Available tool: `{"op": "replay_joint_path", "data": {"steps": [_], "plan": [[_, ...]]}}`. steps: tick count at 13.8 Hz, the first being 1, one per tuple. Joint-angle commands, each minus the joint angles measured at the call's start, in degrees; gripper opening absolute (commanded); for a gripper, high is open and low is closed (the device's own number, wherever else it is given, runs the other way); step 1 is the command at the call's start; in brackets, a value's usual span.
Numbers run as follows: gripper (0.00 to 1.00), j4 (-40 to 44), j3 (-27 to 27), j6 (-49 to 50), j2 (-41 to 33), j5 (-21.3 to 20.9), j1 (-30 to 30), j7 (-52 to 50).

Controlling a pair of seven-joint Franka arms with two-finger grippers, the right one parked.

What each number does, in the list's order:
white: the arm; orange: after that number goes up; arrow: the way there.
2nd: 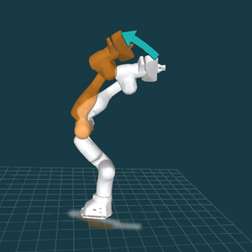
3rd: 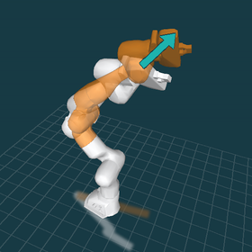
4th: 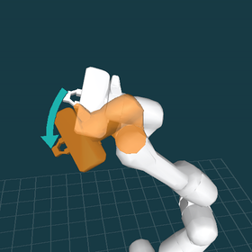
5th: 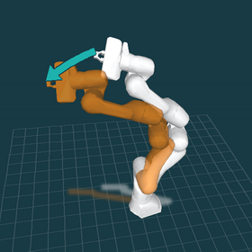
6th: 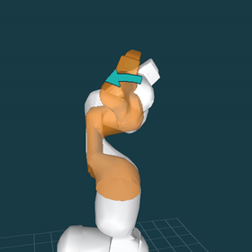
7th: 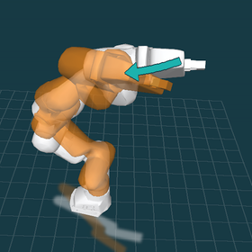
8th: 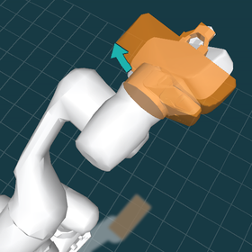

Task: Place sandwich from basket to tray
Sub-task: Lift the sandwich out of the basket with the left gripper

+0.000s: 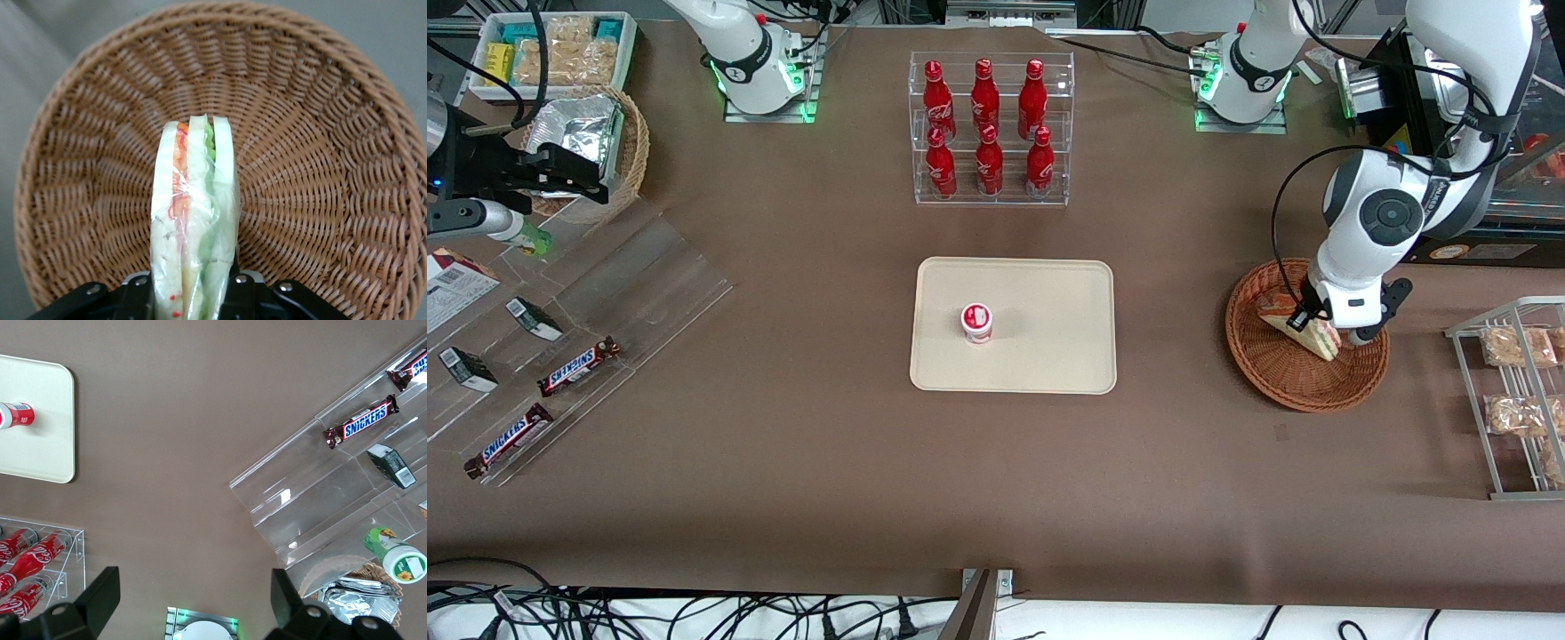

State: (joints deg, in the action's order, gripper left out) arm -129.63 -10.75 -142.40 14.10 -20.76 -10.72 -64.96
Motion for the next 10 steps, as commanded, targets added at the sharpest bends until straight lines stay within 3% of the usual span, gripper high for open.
{"op": "replay_joint_path", "data": {"steps": [1, 10], "plan": [[0.00, 5.2, -2.0, 8.9, -1.6, -0.7, -0.5, 3.7], [0.00, 28.9, -3.4, 36.4, -1.4, 14.8, 0.0, 28.6]]}}
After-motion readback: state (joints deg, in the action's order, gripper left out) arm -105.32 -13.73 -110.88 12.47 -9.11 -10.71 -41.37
